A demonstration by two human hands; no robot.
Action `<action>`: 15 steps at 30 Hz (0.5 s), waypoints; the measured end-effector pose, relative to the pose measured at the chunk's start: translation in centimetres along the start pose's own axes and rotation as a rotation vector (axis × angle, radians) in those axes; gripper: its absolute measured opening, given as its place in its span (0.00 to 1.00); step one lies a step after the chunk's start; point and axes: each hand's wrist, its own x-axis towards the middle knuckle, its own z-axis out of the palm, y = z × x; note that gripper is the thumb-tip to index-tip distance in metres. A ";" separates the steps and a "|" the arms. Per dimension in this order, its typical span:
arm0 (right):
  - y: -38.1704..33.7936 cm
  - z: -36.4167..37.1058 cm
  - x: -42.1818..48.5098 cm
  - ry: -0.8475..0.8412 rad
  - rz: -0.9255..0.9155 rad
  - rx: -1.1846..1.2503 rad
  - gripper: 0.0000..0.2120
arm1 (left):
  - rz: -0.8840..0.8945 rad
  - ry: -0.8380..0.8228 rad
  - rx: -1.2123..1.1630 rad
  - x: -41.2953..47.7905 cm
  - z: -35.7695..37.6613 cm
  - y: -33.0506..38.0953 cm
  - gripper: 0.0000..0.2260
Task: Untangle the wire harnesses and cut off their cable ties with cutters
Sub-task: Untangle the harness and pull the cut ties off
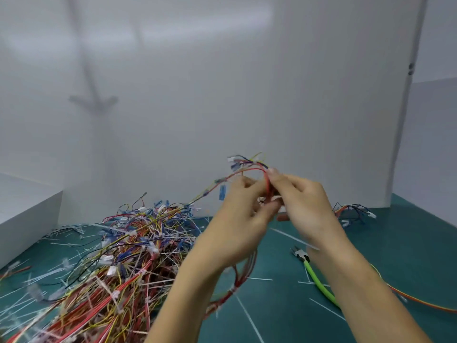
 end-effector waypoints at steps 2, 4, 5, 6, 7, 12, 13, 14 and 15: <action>0.1 -0.7 0.2 -0.010 0.044 0.045 0.18 | 0.013 -0.119 0.009 -0.2 0.1 0.0 0.11; -0.1 -1.2 0.2 -0.031 0.080 0.031 0.15 | 0.023 -0.198 0.041 -0.3 0.0 -0.3 0.14; -0.2 -1.3 0.2 -0.037 0.084 0.019 0.15 | 0.035 -0.196 0.083 -0.3 0.0 -0.4 0.13; -0.2 -1.3 0.1 -0.048 0.074 0.001 0.15 | 0.048 -0.163 0.151 -0.3 0.0 -0.5 0.12; -0.2 -1.2 0.0 -0.065 0.055 -0.025 0.15 | 0.057 -0.113 0.241 -0.3 0.1 -0.5 0.11; -0.1 -1.0 -0.4 -0.028 0.057 -0.160 0.12 | 0.103 0.031 0.404 -0.1 0.2 -0.4 0.11; -0.1 -1.0 -0.4 -0.016 0.059 -0.164 0.12 | 0.092 0.033 0.366 -0.1 0.1 -0.5 0.11; 0.0 -0.9 -0.4 -0.008 0.057 -0.160 0.13 | 0.073 0.031 0.328 -0.2 -0.2 -0.5 0.11; 0.0 -0.9 -0.4 -0.002 0.053 -0.145 0.12 | 0.053 0.022 0.293 -0.2 -0.4 -0.6 0.12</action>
